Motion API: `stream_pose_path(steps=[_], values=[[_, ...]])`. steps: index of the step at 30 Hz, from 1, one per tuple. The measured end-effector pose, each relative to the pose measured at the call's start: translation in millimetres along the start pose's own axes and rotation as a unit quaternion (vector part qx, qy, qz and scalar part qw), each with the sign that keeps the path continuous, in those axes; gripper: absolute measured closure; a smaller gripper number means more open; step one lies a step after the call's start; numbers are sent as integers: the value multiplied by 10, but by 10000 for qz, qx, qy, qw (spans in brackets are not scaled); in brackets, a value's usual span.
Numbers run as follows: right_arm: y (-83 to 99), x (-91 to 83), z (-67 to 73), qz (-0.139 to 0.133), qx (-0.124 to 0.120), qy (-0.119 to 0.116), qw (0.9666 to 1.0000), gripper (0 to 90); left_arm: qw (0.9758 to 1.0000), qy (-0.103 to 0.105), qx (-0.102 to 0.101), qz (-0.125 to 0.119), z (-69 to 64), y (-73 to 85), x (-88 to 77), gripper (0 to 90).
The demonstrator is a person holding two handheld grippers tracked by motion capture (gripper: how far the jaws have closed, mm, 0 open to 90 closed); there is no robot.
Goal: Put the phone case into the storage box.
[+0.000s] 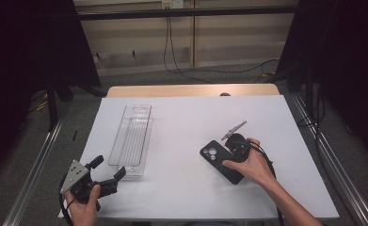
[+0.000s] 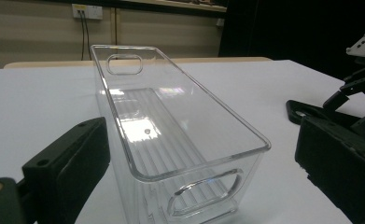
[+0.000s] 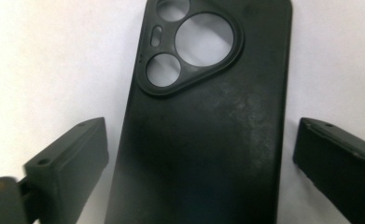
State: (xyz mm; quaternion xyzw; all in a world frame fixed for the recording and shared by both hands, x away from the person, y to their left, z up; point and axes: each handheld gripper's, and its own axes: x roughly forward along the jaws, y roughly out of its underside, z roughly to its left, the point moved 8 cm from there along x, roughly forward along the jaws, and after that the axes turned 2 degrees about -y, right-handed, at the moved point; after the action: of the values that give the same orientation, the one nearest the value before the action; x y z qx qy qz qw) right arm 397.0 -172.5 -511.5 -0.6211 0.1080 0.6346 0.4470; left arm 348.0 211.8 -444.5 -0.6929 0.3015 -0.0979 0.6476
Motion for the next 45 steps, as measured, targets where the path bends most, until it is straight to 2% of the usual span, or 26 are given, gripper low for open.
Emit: stream_pose_path(steps=[5,11,15,21,26,29,34,39,45], values=[[-17,43,24,222,-73,244,9994,0,10000,18,-6,-5,-2,-3,1,32],[-15,59,25,236,-142,353,9990,0,10000,33,-19,-4,-7,-1,8,32],[-17,68,33,258,-105,408,9988,0,10000,16,-43,-5,-2,-1,12,32],[-14,95,48,328,-208,640,9972,0,10000,61,-17,9,-20,-2,26,32],[-17,95,56,393,-110,713,9966,6,10000,76,-7,10,-18,-3,27,31],[-16,86,63,388,-132,735,9965,25,10000,75,-1,34,-17,1,33,30],[-27,63,96,440,-143,739,9962,102,10000,81,-12,10,-22,-5,33,27],[-34,58,104,500,-98,749,9959,117,10000,85,1,30,-19,0,30,28],[-34,42,109,424,-38,762,9962,145,9999,81,-6,59,-15,12,39,28]])
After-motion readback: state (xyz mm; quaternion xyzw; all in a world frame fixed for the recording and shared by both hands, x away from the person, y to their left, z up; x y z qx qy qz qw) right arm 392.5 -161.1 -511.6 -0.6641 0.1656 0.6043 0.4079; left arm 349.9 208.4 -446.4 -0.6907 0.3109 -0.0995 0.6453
